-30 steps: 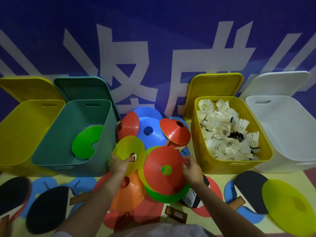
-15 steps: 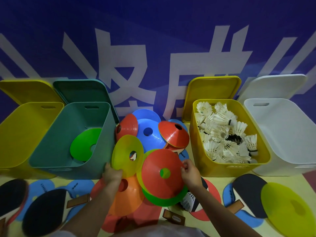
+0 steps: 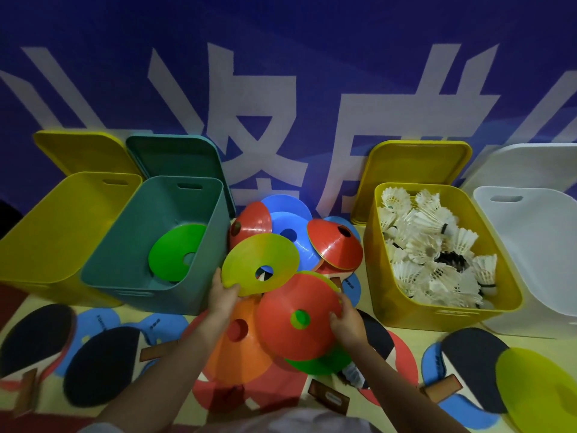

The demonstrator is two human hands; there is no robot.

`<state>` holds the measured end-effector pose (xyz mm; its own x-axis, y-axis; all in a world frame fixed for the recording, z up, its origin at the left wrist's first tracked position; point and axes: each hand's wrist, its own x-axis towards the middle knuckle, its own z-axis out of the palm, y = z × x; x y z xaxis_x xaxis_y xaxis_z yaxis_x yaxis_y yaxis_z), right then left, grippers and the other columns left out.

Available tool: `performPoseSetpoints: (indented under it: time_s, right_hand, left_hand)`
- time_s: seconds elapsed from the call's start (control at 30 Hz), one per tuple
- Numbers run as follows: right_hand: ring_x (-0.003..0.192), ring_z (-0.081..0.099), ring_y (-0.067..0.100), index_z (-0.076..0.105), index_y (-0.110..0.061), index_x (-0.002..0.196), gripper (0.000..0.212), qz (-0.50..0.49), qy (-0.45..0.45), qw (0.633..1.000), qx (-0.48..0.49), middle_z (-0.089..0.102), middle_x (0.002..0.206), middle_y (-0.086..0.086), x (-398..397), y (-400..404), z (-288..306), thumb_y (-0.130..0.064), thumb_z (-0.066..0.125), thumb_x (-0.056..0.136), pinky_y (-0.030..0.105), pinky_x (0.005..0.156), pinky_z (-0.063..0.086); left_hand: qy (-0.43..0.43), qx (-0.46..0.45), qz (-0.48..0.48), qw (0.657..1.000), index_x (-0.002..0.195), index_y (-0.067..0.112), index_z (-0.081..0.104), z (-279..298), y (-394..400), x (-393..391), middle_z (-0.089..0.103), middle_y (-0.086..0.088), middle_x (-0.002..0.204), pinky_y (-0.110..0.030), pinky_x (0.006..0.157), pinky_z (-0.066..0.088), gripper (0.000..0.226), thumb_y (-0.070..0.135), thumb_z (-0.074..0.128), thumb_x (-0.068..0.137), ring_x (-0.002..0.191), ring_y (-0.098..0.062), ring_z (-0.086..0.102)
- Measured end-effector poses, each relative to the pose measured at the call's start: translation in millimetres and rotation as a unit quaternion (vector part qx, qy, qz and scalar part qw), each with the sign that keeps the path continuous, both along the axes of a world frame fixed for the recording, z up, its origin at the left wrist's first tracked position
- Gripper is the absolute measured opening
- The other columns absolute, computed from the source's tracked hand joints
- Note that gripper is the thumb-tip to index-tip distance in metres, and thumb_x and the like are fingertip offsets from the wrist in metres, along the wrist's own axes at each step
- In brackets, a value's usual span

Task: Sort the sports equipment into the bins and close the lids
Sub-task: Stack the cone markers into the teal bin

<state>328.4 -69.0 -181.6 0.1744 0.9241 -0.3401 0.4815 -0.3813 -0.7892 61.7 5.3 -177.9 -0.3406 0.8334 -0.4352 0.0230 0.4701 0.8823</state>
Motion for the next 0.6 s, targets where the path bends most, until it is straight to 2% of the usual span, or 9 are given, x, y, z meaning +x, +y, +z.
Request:
performPoseSetpoints:
  time_s: [0.13,0.2,0.27,0.3,0.33,0.43,0.47,0.53,0.6]
  right_hand:
    - [0.126,0.049,0.033,0.043,-0.011,0.141,0.044,-0.059,0.025,0.997,0.043,0.052,0.139,0.011,-7,0,4,-0.008,0.045,0.097,0.034,0.096,0.041]
    - [0.125,0.050,0.032,0.047,-0.012,0.137,0.041,-0.122,0.068,0.988,0.072,0.055,0.135,0.011,-7,2,11,-0.004,0.042,0.097,0.033,0.096,0.039]
    - [0.125,0.050,0.031,0.047,-0.014,0.138,0.042,-0.185,0.105,0.972,0.100,0.055,0.134,0.010,-6,7,22,-0.004,0.040,0.098,0.038,0.101,0.041]
    - [0.126,0.049,0.030,0.047,-0.015,0.139,0.042,-0.212,0.119,0.963,0.114,0.054,0.136,0.009,-7,10,30,-0.005,0.040,0.098,0.042,0.104,0.041]
    - [0.128,0.047,0.027,0.045,-0.015,0.140,0.043,-0.235,0.129,0.955,0.129,0.052,0.138,0.007,-9,13,37,-0.005,0.039,0.098,0.043,0.106,0.040]
    - [0.132,0.041,0.021,0.043,-0.014,0.143,0.047,-0.298,0.143,0.928,0.174,0.046,0.143,0.004,-21,24,60,-0.003,0.040,0.098,0.028,0.104,0.033]
    - [0.133,0.041,0.021,0.044,-0.012,0.142,0.047,-0.313,0.144,0.920,0.188,0.046,0.143,0.005,-26,29,66,-0.001,0.040,0.097,0.027,0.104,0.032]
    - [0.132,0.042,0.022,0.045,-0.012,0.141,0.047,-0.332,0.146,0.910,0.203,0.047,0.143,0.007,-40,39,74,-0.001,0.041,0.096,0.030,0.108,0.033]
    - [0.131,0.044,0.022,0.047,-0.011,0.139,0.046,-0.339,0.145,0.904,0.217,0.048,0.142,0.008,-55,49,79,0.000,0.042,0.095,0.035,0.110,0.034]
  left_hand:
    - [0.030,0.014,-0.004,0.999,0.145,0.014,0.036,20,4,-7,0.052,-0.013,0.132,-0.039,0.077,0.054,0.058,-0.003,0.044,0.090,0.089,-0.026,0.059]
    - [0.067,0.048,-0.011,0.997,0.142,0.012,0.042,34,10,-10,0.055,-0.013,0.129,-0.036,0.083,0.049,0.052,-0.001,0.042,0.091,0.097,-0.026,0.058]
    - [0.057,0.093,-0.029,0.994,0.138,0.013,0.046,50,19,-14,0.057,-0.013,0.126,-0.037,0.087,0.047,0.049,-0.002,0.040,0.091,0.108,-0.029,0.058]
    - [0.044,0.113,-0.040,0.992,0.137,0.014,0.047,60,24,-14,0.059,-0.011,0.122,-0.036,0.084,0.048,0.049,-0.001,0.040,0.092,0.107,-0.029,0.059]
    - [0.037,0.128,-0.050,0.990,0.136,0.016,0.048,69,30,-16,0.061,-0.009,0.117,-0.035,0.080,0.048,0.048,-0.001,0.040,0.091,0.102,-0.027,0.060]
    - [0.010,0.166,-0.069,0.984,0.136,0.016,0.048,96,50,-22,0.063,-0.006,0.108,-0.028,0.070,0.048,0.049,-0.002,0.042,0.091,0.084,-0.015,0.060]
    - [0.003,0.180,-0.074,0.981,0.136,0.015,0.048,104,58,-28,0.063,-0.006,0.108,-0.024,0.069,0.048,0.048,-0.003,0.042,0.092,0.080,-0.011,0.059]
    - [-0.001,0.202,-0.085,0.976,0.137,0.014,0.046,121,71,-44,0.062,-0.006,0.106,-0.019,0.066,0.047,0.048,-0.004,0.041,0.093,0.077,-0.008,0.058]
    - [0.002,0.214,-0.090,0.973,0.138,0.014,0.045,132,83,-69,0.061,-0.008,0.106,-0.022,0.067,0.047,0.049,-0.003,0.042,0.093,0.077,-0.010,0.058]
